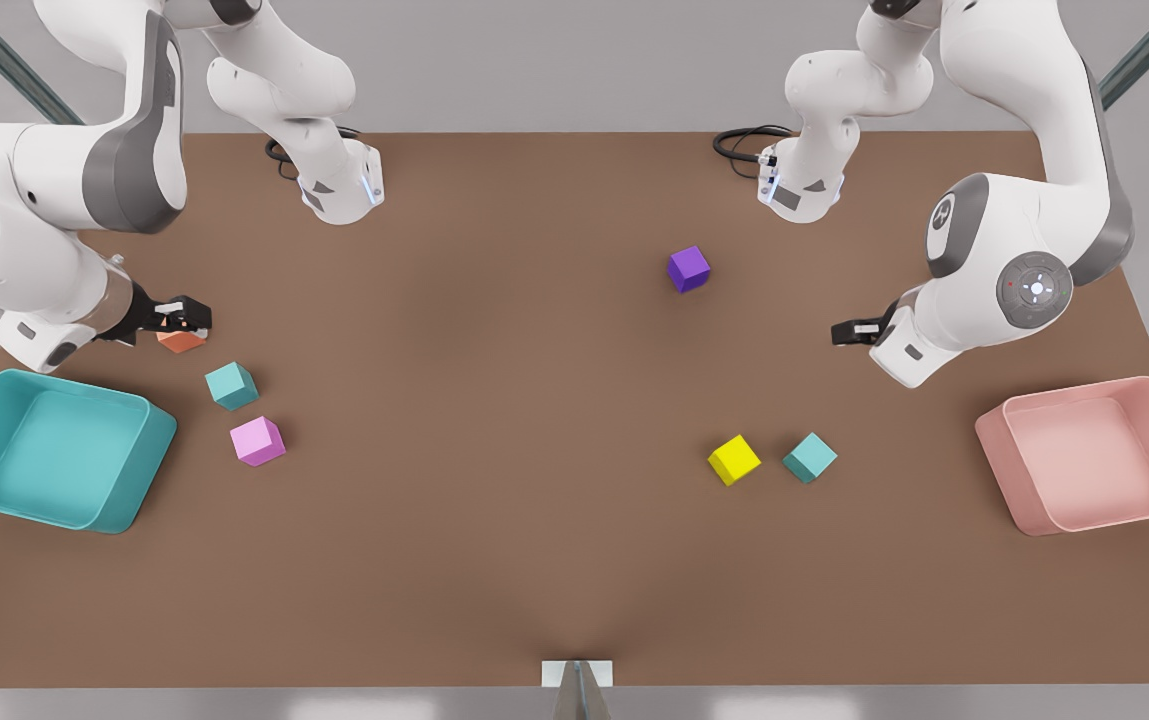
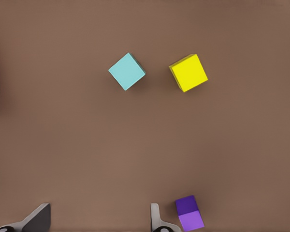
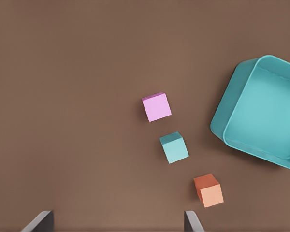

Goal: Stack the two blue cubes on top of each other

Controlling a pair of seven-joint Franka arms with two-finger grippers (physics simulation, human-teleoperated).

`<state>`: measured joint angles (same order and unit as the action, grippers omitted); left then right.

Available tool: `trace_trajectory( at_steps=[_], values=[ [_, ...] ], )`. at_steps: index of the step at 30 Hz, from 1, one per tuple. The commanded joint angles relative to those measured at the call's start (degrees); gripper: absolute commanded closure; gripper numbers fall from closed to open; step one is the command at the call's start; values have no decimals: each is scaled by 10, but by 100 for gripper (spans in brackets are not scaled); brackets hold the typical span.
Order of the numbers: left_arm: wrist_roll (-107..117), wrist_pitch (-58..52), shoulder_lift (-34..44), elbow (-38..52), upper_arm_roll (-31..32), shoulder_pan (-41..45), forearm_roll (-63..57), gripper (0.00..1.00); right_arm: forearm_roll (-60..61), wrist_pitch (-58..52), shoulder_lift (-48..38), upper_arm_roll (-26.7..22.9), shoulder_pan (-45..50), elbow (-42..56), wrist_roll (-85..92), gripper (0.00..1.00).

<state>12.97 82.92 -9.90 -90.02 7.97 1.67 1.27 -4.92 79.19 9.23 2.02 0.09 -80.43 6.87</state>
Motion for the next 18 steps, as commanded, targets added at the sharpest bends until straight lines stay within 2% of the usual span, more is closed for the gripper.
trace_trajectory(
  at_steps=[1,2,5,9,11,14,16,18],
  values=[
    [14,1,1,0,0,0,0,0,0,0,0,0,0,1,5,0],
    [14,2,-6,0,0,0,0,0,-4,0,0,0,1,-1,9,0],
    [14,2,-10,0,0,0,-1,0,-30,32,97,0,1,9,30,0],
    [14,1,-11,0,0,-4,0,0,-27,83,144,-3,-8,-36,-208,0],
    [14,1,-11,-1,0,-5,0,0,3,83,135,-4,-17,-68,-287,0],
    [14,0,-11,-2,0,-6,0,0,10,93,98,-52,-21,-113,-278,0],
    [14,0,-12,-2,0,-7,0,0,45,274,24,-73,-25,-246,-301,0],
    [14,0,-14,-2,0,-7,0,0,56,350,-15,-75,-25,-322,-366,0]
  ],
)
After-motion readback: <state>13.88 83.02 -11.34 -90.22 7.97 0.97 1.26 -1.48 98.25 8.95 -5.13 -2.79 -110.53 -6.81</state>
